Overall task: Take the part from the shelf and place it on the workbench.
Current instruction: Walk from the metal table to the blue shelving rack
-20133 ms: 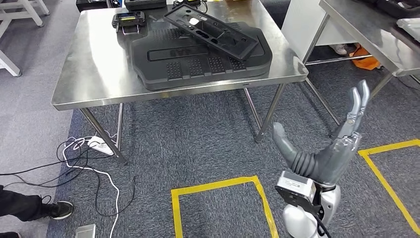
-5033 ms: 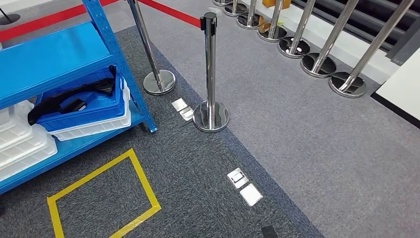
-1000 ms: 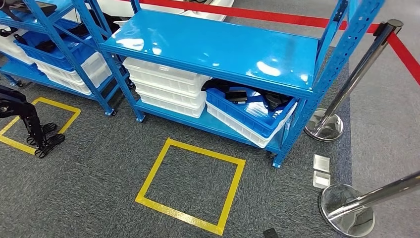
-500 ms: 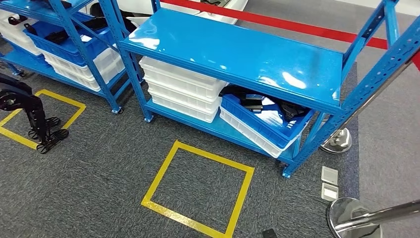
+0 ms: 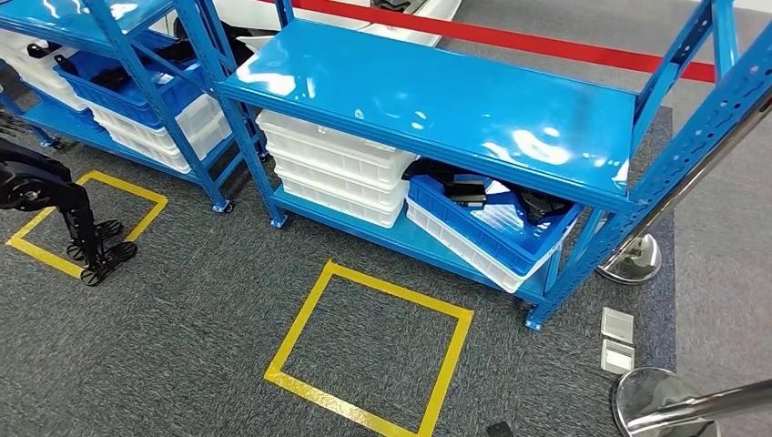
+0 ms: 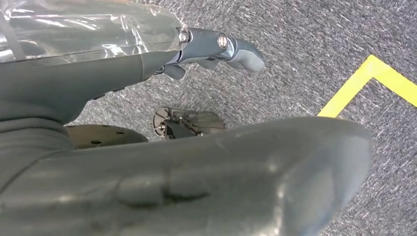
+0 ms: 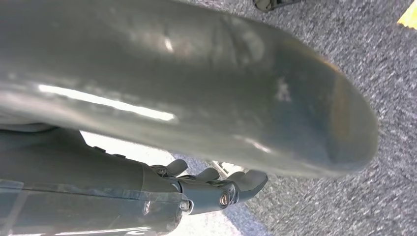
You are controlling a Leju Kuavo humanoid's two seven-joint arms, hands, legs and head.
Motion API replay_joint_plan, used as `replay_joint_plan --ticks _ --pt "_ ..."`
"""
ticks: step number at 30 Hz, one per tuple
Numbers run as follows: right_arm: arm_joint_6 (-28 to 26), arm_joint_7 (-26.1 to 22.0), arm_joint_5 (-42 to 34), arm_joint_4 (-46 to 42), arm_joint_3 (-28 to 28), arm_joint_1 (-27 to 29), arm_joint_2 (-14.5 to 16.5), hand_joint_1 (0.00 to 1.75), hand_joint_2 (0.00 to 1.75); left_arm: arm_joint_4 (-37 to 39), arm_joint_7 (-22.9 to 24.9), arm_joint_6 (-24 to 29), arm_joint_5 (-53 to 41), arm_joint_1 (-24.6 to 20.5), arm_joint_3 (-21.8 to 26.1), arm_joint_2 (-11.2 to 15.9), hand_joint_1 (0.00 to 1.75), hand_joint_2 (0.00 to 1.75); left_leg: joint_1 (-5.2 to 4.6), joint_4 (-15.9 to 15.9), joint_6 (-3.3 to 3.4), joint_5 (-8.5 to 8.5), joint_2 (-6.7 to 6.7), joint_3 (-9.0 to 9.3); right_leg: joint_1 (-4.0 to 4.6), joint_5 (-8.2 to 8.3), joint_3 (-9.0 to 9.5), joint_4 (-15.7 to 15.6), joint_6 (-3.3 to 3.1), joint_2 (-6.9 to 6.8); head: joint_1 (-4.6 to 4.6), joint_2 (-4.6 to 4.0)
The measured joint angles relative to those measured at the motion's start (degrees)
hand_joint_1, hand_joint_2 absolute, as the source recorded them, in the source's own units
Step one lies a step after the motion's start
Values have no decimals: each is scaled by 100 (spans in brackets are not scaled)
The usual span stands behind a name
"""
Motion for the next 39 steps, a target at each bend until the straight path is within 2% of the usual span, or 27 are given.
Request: replay_joint_plan --ticks 6,10,13,18,20,23,25,27,28,29,31,32,33,34,35,36,37,39 --pt "0 0 0 0 48 -1 1 0 0 0 0 0 0 0 0 0 0 0 0 -21 -18 -1 0 12 1 -16 3 1 -25 0 1 0" --pt "-1 0 0 0 57 -2 -1 0 175 0 0 0 0 0 0 0 0 0 0 -26 -33 -7 0 13 1 -21 4 0 -33 0 1 0" --pt "-1 0 0 0 62 -2 2 0 175 0 0 0 0 0 0 0 0 0 -9 -14 -36 -16 -1 13 -10 -20 9 -9 -30 0 0 0" --pt "0 0 0 0 68 -4 6 0 175 0 0 -1 -1 0 0 0 0 0 -39 2 -5 -36 -2 12 -41 -25 17 -14 -7 -1 -1 0" --pt "3 1 -2 0 69 -7 6 0 175 0 0 -7 -4 -2 0 0 0 0 -53 -2 16 -43 -2 15 -52 -23 29 -36 20 -1 -2 0" --pt "8 4 -19 0 70 -18 2 0 175 -7 0 -24 -22 -10 0 -2 0 0 15 -199 66 28 11 128 -33 -82 51 9 83 -1 7 0" --pt "9 4 -44 0 73 -21 2 0 175 -12 1 -43 -32 -15 0 -2 0 0 67 -317 87 71 30 215 -47 -339 -156 474 137 -2 39 0" --pt "11 0 -74 0 85 -21 2 0 175 -14 2 -58 -33 -16 0 -2 0 0 94 -332 85 61 35 241 -92 -598 -513 1127 204 -4 70 0" --pt "12 -3 -90 0 95 -19 1 0 175 -15 2 -60 -32 -13 0 -2 0 0 112 -325 68 45 33 251 -121 -596 -621 1287 238 -5 77 0" --pt "12 -7 -108 0 104 -15 -3 0 175 -16 2 -60 -32 -10 0 -2 0 0 137 -311 40 22 26 265 -152 -478 -629 1240 273 -5 80 0" --pt "12 -15 -133 0 123 -13 -15 0 175 -19 2 -59 -31 -7 0 -2 0 0 203 -250 -50 -57 8 298 -216 -56 -379 610 357 -4 91 0" --pt "14 -19 -144 0 137 -12 -15 0 175 -20 2 -57 -30 -9 0 2 0 0 217 -205 -110 -108 -1 305 -226 83 -241 288 383 14 108 0" --pt "16 -22 -152 0 153 -15 -13 0 175 -21 2 -56 -30 -13 0 5 0 0 218 -168 -166 -154 -8 310 -228 145 -147 78 367 31 122 0" --pt "19 -26 -160 0 167 -17 -9 0 175 -23 2 -54 -31 -15 0 9 0 0 212 -147 -211 -186 -13 315 -219 128 -108 -4 326 47 117 0" --pt "20 -27 -170 0 179 -15 -4 0 175 -24 2 -52 -31 -16 -1 13 0 0 203 -148 -242 -202 -21 325 -199 93 -110 9 259 61 105 0" --pt "21 -28 -176 0 185 -15 -4 0 175 -26 2 -52 -31 -15 -1 13 0 0 208 -159 -262 -212 -27 343 -197 77 -102 16 191 59 81 0" --pt "21 -28 -180 0 190 -13 -5 0 175 -26 2 -52 -31 -12 -1 13 0 0 217 -152 -281 -230 -24 365 -197 65 -85 14 150 54 57 0" --pt "21 -31 -184 0 197 -13 -9 0 175 -26 -1 -52 -30 -17 -1 13 0 0 219 116 -309 -378 15 286 -196 48 -31 6 85 34 18 0"
